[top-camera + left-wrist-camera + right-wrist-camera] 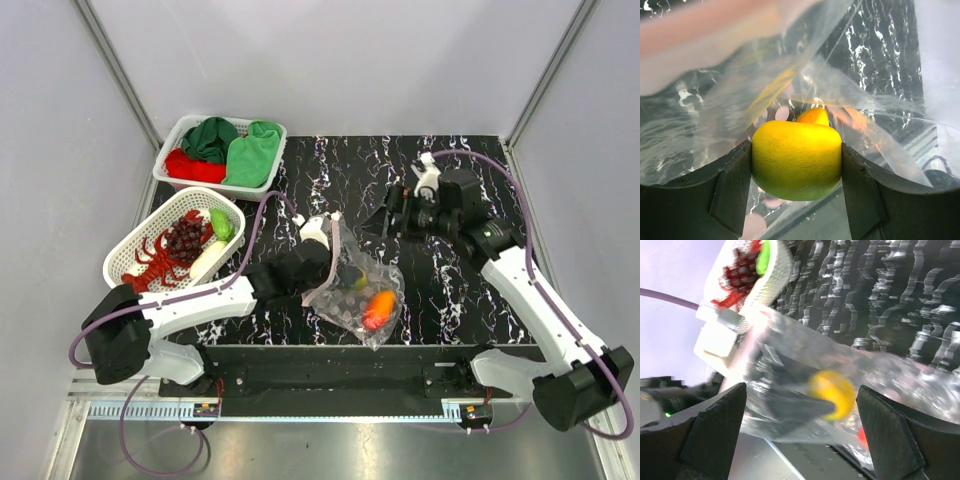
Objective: Open the zip-top bag and remove the fake food
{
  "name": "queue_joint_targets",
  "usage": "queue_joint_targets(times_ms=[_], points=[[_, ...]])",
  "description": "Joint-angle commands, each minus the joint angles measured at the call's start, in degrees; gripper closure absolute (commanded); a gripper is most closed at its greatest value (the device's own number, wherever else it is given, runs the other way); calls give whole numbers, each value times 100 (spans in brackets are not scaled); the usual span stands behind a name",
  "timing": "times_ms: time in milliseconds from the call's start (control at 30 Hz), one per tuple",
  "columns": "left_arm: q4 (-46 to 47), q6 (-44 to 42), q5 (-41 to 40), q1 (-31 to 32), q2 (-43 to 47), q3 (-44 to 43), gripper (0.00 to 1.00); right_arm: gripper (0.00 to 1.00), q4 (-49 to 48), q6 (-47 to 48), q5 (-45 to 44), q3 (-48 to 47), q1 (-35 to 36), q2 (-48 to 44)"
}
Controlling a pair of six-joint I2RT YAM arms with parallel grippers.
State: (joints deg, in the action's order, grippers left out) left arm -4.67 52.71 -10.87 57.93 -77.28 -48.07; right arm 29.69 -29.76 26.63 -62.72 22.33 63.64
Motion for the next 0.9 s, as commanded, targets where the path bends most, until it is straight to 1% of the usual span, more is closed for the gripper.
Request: queue_joint_targets(times_ms=[0, 100, 233, 400, 467, 500, 633, 733, 800, 833, 867], points=[[-245, 55, -529, 130, 248, -334, 100, 2, 63, -284, 28, -767, 579, 430], [-429, 117, -722, 210, 204, -509, 100, 5, -16, -451, -237, -856, 817, 465], [-667, 205, -1022, 412, 99, -703, 100, 11, 45, -443, -176, -883, 966, 623], [-1026, 196, -1268, 543, -86, -1002, 100, 12, 247, -277, -509, -856, 1335, 720], [-1097, 213, -1364, 605, -130, -1081, 100, 13, 379, -171, -563, -900, 1379, 825], [-1141, 214, -1452, 631, -139, -1099, 100, 16, 379, -171, -563, -909, 1397, 826], [-1308, 310, -1593, 658, -156, -1143, 100, 39, 336, -153, -834, -812, 1432, 668], [-1440, 336, -1690, 667, -139, -1160, 100, 41, 423, -57, -949, -812, 1432, 553], [-1528, 363, -1777, 667, -121, -1160, 100, 45, 502, -13, -906, -795, 1432, 518], [-1546, 372, -1795, 667, -112, -1160, 100, 49, 520, -12, -888, -751, 1432, 501], [-1563, 389, -1822, 667, -104, -1160, 100, 50, 537, -12, -905, -716, 1432, 440]])
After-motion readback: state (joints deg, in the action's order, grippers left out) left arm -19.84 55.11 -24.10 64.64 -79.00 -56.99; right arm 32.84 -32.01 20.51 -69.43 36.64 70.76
